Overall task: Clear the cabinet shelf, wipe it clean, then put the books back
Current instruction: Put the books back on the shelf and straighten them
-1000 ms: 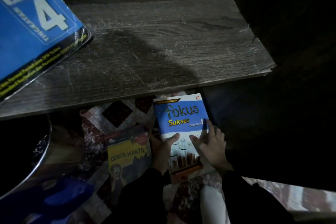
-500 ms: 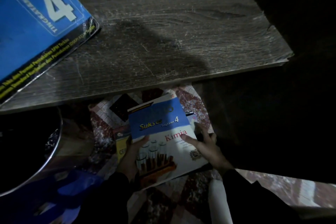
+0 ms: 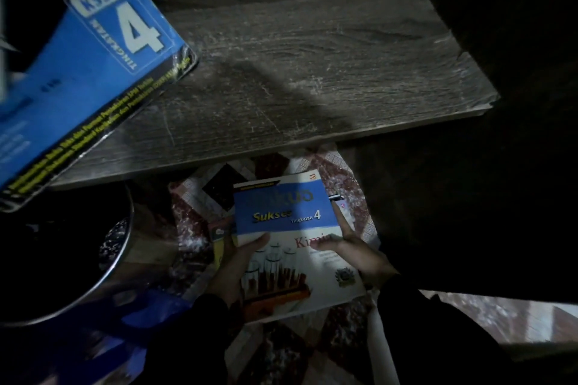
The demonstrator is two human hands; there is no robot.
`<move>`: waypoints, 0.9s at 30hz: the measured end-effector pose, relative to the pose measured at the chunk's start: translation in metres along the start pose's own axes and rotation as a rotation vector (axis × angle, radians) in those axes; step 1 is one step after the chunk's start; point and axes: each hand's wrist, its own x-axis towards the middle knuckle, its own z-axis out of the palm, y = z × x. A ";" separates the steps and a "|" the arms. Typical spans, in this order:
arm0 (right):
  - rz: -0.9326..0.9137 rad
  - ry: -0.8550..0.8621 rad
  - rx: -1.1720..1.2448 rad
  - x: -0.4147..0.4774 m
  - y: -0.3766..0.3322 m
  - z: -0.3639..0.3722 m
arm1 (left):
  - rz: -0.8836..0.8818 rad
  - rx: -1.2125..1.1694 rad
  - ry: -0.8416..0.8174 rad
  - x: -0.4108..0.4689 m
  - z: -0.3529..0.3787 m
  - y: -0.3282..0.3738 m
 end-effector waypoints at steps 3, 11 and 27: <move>-0.008 -0.034 0.006 -0.012 -0.014 -0.002 | 0.118 0.027 0.061 -0.020 0.005 0.012; -0.119 -0.094 -0.064 -0.098 -0.091 0.007 | 0.311 0.057 0.003 -0.105 0.008 0.051; -0.573 -0.398 -0.231 -0.274 -0.204 0.025 | 0.991 0.130 0.183 -0.304 0.007 0.148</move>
